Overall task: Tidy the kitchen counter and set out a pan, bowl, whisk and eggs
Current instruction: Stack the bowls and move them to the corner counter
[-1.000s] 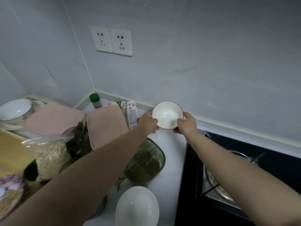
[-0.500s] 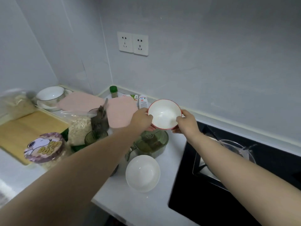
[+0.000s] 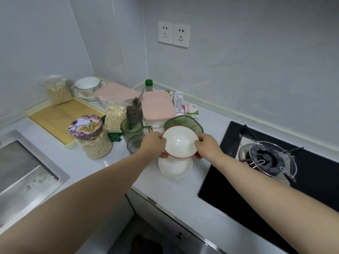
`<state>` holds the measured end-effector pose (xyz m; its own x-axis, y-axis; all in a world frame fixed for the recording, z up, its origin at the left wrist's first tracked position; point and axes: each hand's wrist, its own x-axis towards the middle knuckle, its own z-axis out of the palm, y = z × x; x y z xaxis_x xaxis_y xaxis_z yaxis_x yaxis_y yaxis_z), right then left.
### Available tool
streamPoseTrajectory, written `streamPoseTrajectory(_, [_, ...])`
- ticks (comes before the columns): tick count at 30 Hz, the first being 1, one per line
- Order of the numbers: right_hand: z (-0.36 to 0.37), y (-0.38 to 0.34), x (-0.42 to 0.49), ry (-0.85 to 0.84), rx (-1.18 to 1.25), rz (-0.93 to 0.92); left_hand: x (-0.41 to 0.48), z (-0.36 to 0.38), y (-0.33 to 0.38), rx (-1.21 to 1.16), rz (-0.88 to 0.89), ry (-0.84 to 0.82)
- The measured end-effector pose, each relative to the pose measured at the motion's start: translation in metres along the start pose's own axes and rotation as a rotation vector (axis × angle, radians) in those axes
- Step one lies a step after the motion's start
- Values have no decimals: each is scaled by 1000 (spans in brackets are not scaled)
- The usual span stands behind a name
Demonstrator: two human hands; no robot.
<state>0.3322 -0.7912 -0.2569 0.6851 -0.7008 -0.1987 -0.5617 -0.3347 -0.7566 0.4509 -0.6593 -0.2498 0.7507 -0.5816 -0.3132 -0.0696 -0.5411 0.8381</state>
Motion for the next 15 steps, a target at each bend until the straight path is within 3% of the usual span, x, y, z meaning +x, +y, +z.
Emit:
streamPoseTrajectory(10, [20,16,-7,-79,-140,1,-4,6,-33,160,-77,-56])
streamPoseTrajectory(15, [25,24,-8,-91,-140,30,-3,9,-39,220,-34,-39])
